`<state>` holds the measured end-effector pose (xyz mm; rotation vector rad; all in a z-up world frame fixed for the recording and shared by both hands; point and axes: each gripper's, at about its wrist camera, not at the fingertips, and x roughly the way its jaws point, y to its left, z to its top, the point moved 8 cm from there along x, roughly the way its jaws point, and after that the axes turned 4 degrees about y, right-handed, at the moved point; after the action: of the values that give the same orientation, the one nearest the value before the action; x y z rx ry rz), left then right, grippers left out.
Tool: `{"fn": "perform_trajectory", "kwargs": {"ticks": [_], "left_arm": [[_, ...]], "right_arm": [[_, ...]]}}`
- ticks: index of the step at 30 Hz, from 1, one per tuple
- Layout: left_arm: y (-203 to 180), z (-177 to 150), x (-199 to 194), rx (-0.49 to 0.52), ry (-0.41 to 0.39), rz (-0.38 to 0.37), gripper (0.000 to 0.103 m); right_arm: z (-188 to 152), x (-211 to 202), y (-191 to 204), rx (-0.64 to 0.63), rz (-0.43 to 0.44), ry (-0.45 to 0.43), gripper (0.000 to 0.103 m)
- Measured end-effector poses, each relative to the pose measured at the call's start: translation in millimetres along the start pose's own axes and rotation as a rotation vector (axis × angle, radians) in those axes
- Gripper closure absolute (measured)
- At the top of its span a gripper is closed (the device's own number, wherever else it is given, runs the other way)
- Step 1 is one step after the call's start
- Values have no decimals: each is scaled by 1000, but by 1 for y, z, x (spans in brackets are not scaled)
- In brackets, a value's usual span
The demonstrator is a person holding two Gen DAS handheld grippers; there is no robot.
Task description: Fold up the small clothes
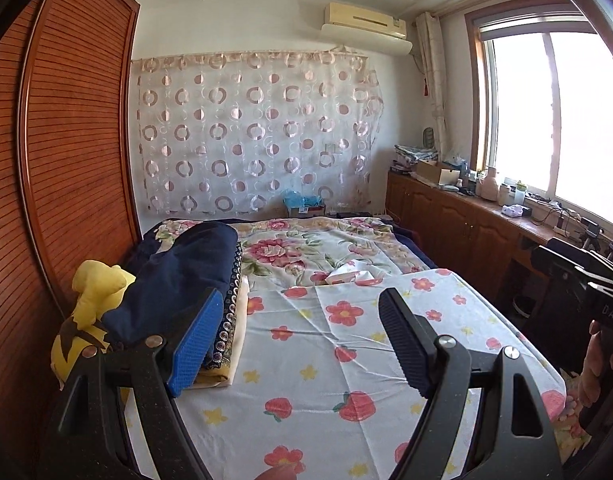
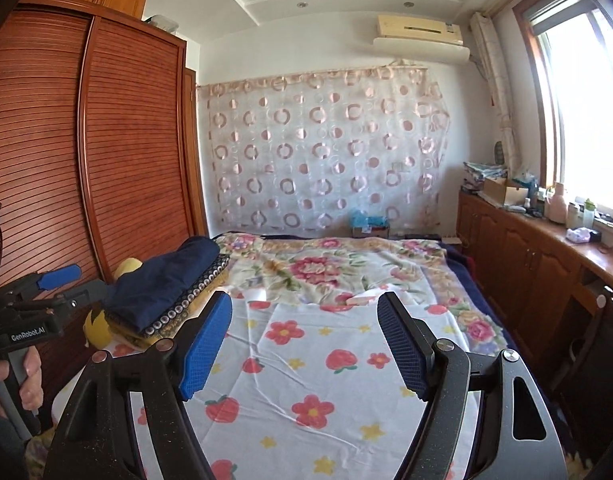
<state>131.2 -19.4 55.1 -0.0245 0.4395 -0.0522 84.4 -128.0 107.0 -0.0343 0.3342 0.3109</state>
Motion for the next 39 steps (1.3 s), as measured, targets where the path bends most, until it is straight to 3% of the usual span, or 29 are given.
{"fn": "perform_trajectory", "kwargs": {"ticks": [9,39], "left_arm": [[1,-2,2,-5,-3,17,22],[4,-3,0,-2,-11,29,22]], "right_arm": [[-13,11,4,21,-1,10,26],[-2,18,-22,23,10,22,26]]}}
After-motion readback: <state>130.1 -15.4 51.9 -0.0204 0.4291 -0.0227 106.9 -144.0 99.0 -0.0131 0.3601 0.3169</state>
